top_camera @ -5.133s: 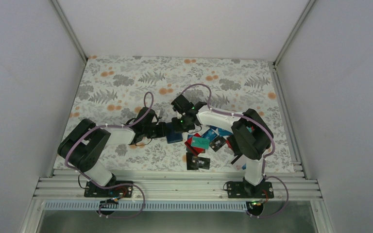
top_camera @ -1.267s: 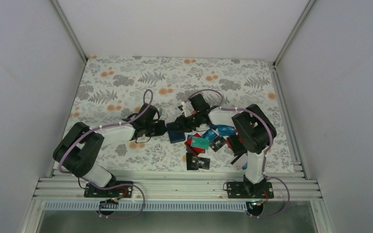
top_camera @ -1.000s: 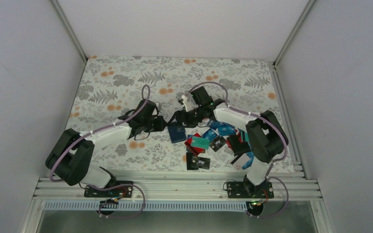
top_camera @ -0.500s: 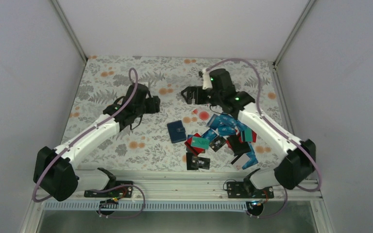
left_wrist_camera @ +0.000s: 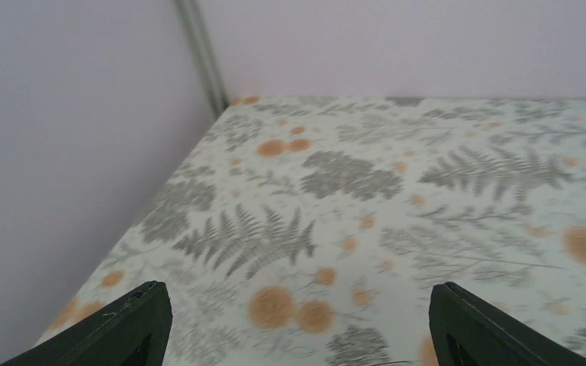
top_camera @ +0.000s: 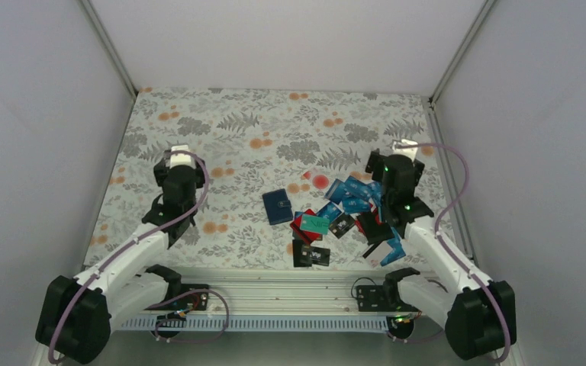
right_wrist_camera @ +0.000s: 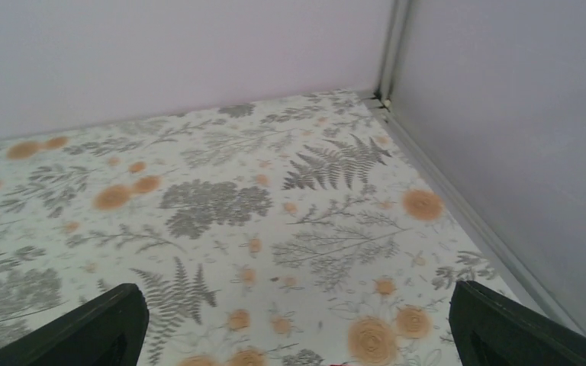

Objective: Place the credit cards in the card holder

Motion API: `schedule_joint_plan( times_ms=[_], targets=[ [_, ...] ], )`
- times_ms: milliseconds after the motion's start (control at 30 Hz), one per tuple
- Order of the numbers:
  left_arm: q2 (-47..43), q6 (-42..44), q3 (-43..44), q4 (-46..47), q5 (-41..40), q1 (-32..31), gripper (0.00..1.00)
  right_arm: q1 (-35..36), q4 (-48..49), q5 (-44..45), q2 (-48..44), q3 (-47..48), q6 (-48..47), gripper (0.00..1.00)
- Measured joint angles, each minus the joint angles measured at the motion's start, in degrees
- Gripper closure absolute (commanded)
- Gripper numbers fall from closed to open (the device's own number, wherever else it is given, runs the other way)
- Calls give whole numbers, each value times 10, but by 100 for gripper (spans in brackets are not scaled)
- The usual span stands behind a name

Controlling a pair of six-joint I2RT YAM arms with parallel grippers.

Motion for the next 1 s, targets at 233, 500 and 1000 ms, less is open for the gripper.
schedule_joint_plan(
  times_ms=[233,500,1000],
  targets=[
    [36,0,-133,156,-31,59,21,-88,193,-81,15,-142,-50,0],
    [157,63,-174,345,-7,85,24,-120,411,-164,152,-190,-88,0],
    [341,106,-162,603,214,201,1,-176,596,-323,288,-180,-108,0]
  ],
)
